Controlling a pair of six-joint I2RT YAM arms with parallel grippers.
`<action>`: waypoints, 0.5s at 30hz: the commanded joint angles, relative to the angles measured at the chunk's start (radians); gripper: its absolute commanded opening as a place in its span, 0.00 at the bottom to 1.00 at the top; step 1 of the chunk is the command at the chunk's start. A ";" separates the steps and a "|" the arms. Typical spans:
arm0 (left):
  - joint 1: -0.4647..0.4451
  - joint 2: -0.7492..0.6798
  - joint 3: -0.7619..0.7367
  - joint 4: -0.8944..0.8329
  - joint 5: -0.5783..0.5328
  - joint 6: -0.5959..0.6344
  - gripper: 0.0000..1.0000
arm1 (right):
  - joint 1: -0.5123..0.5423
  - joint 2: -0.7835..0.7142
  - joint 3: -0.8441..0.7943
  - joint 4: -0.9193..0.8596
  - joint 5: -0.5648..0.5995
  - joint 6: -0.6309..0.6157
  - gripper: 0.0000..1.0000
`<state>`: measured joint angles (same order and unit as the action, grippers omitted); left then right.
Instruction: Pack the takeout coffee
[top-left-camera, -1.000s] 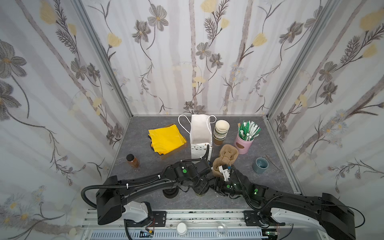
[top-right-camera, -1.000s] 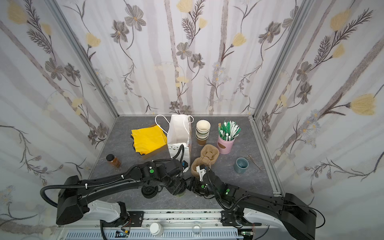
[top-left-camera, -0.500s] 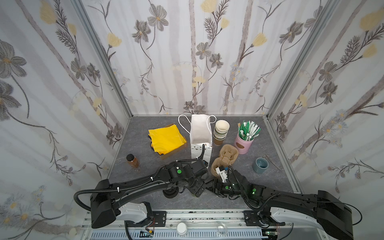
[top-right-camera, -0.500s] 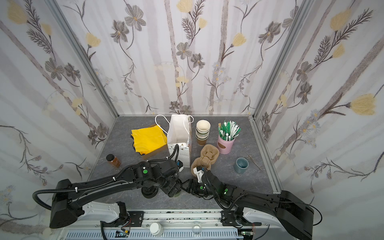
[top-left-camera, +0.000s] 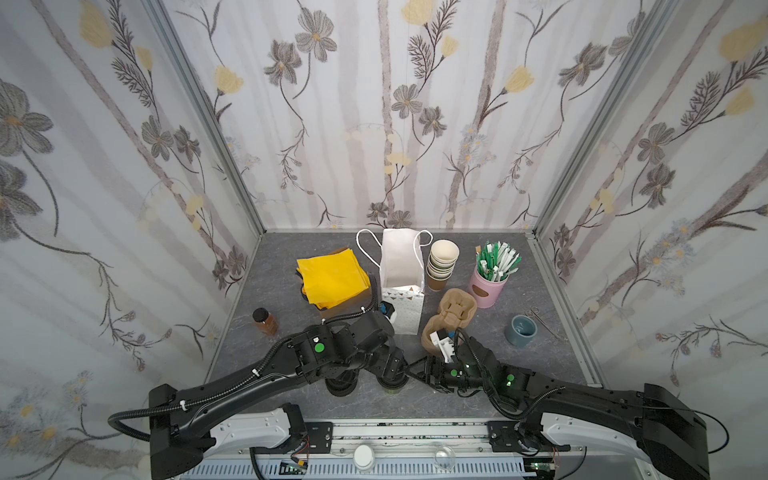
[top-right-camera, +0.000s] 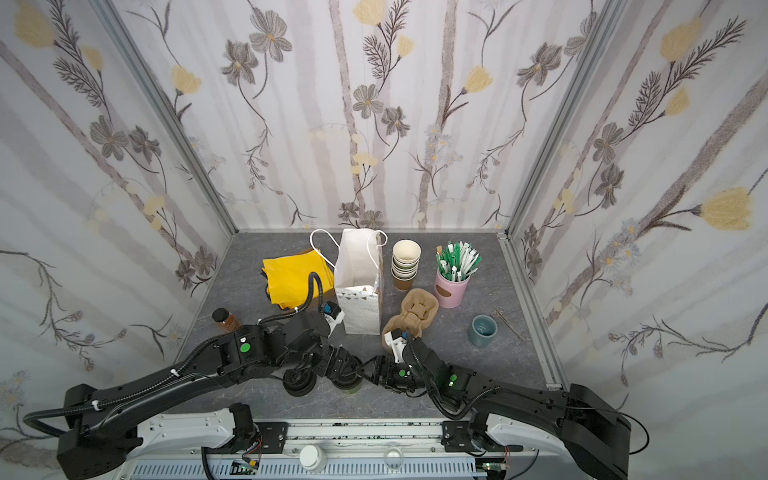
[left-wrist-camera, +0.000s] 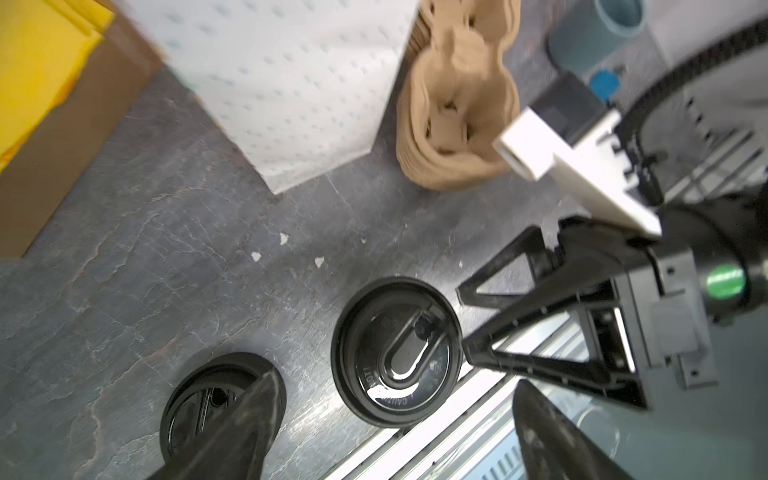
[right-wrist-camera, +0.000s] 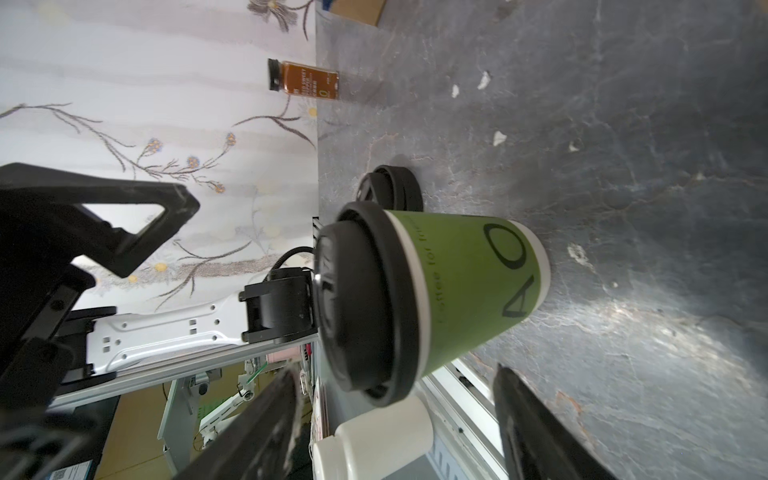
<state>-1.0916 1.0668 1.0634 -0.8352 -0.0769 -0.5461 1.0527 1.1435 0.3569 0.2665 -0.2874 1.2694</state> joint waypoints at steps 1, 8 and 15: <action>0.046 -0.058 -0.036 0.011 -0.064 -0.261 0.82 | 0.000 -0.052 0.054 -0.170 0.088 -0.039 0.77; 0.149 -0.213 -0.251 0.118 0.142 -0.489 0.79 | 0.011 -0.026 0.153 -0.345 0.106 -0.116 0.71; 0.195 -0.288 -0.407 0.270 0.274 -0.546 0.76 | 0.026 0.081 0.174 -0.210 0.019 -0.122 0.65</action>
<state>-0.9054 0.7979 0.6849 -0.6788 0.1234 -1.0298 1.0748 1.2045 0.5163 -0.0246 -0.2314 1.1587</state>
